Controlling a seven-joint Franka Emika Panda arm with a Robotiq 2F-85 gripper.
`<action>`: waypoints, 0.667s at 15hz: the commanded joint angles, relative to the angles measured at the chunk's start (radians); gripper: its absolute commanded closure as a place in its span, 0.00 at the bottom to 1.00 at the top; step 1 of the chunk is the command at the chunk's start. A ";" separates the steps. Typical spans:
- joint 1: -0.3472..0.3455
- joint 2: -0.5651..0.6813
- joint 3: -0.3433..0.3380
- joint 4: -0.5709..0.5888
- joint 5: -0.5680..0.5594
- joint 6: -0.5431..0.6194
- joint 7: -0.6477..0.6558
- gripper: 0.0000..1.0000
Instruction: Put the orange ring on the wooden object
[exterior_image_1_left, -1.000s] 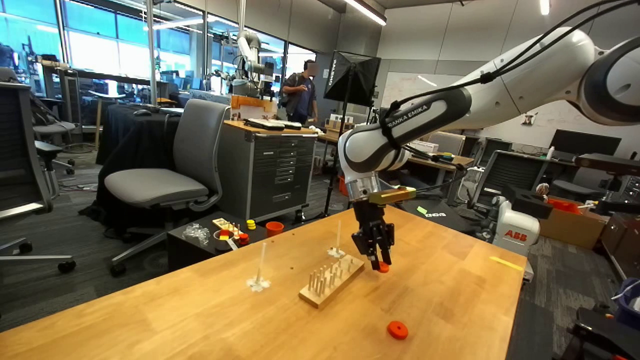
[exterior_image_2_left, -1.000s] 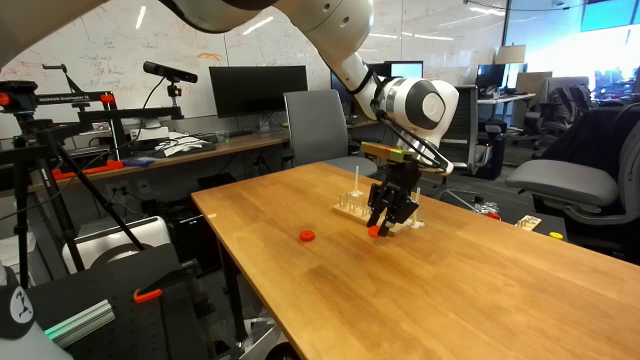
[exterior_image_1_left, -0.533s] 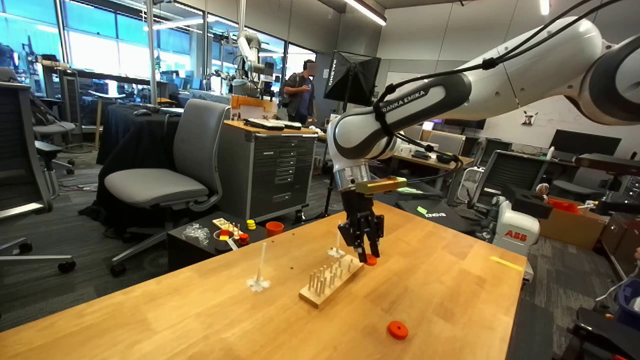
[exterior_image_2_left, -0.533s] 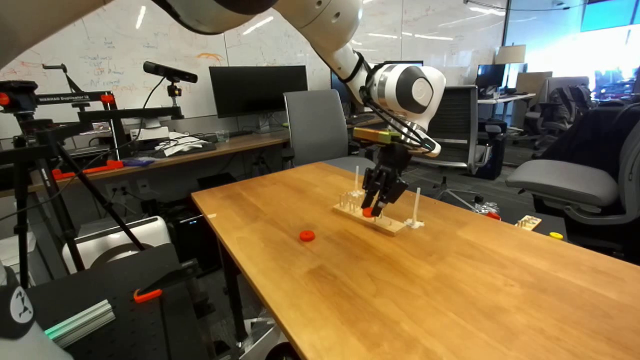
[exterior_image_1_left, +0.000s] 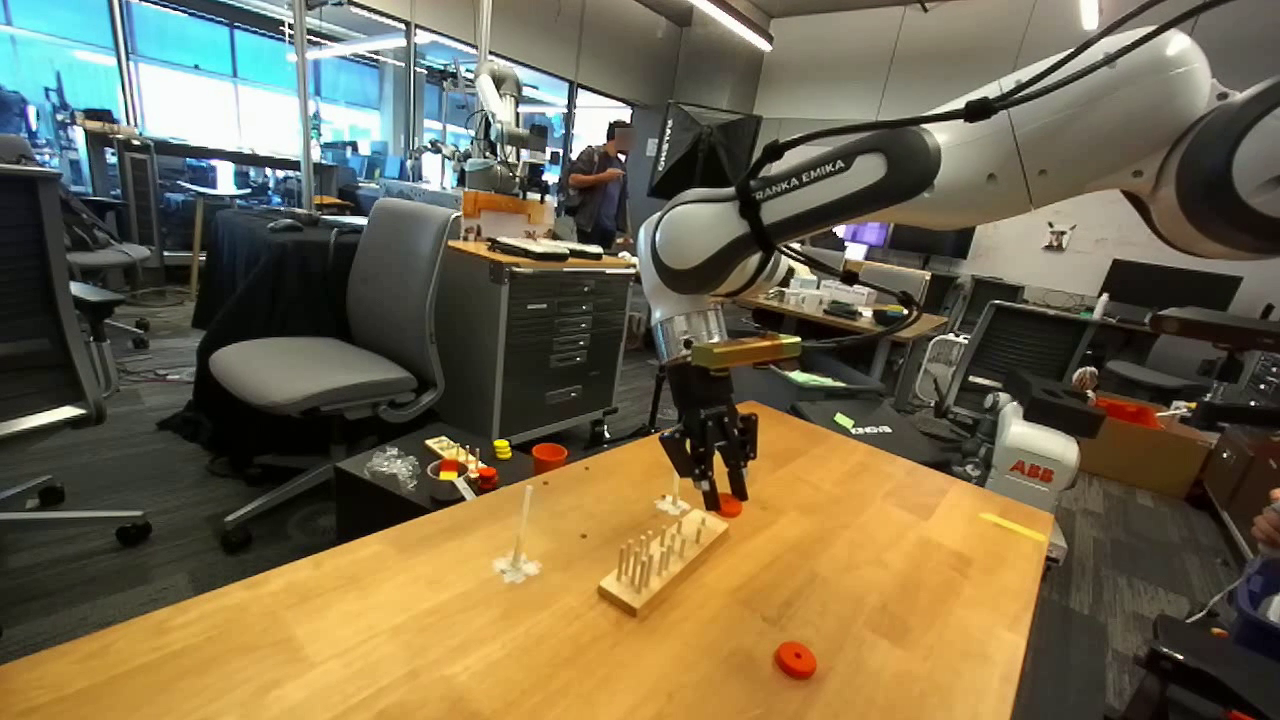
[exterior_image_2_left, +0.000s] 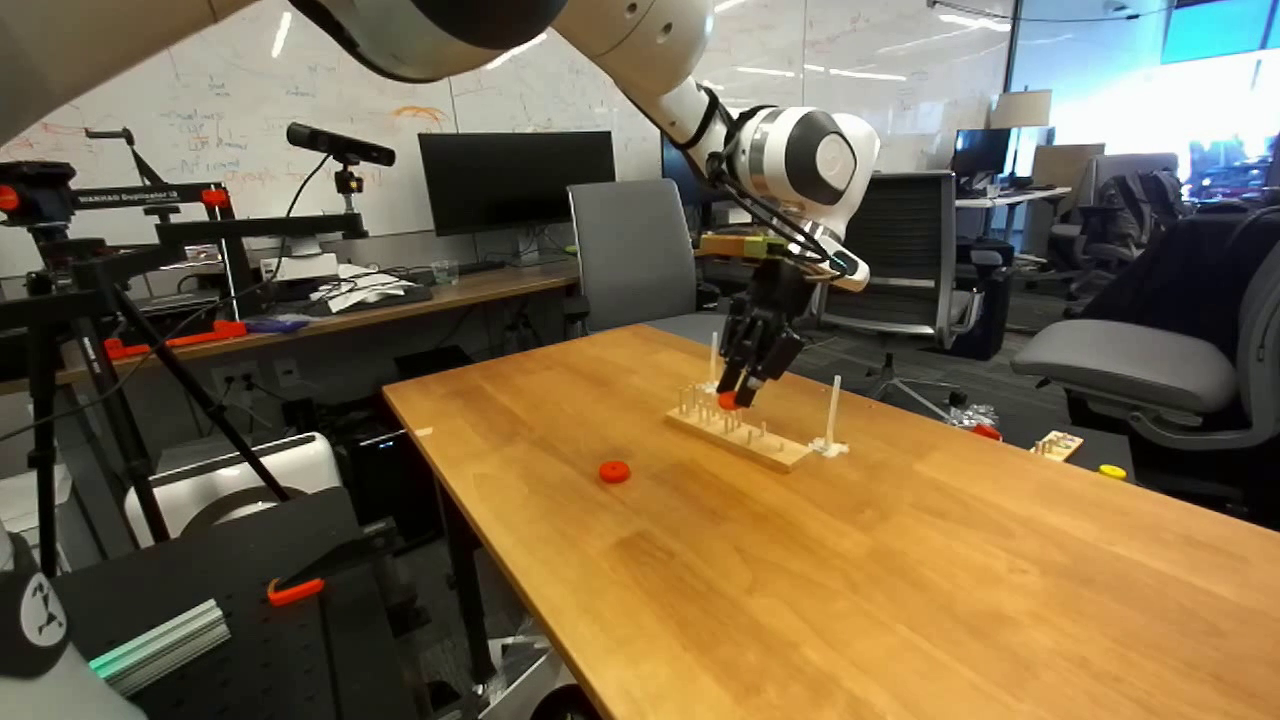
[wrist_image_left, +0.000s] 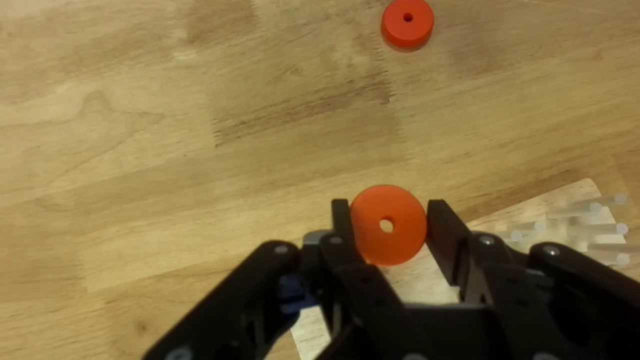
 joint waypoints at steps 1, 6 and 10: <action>-0.001 0.073 -0.001 0.141 0.027 -0.086 0.055 0.83; -0.001 0.157 -0.002 0.270 0.036 -0.163 0.113 0.83; -0.003 0.209 -0.002 0.357 0.040 -0.206 0.153 0.83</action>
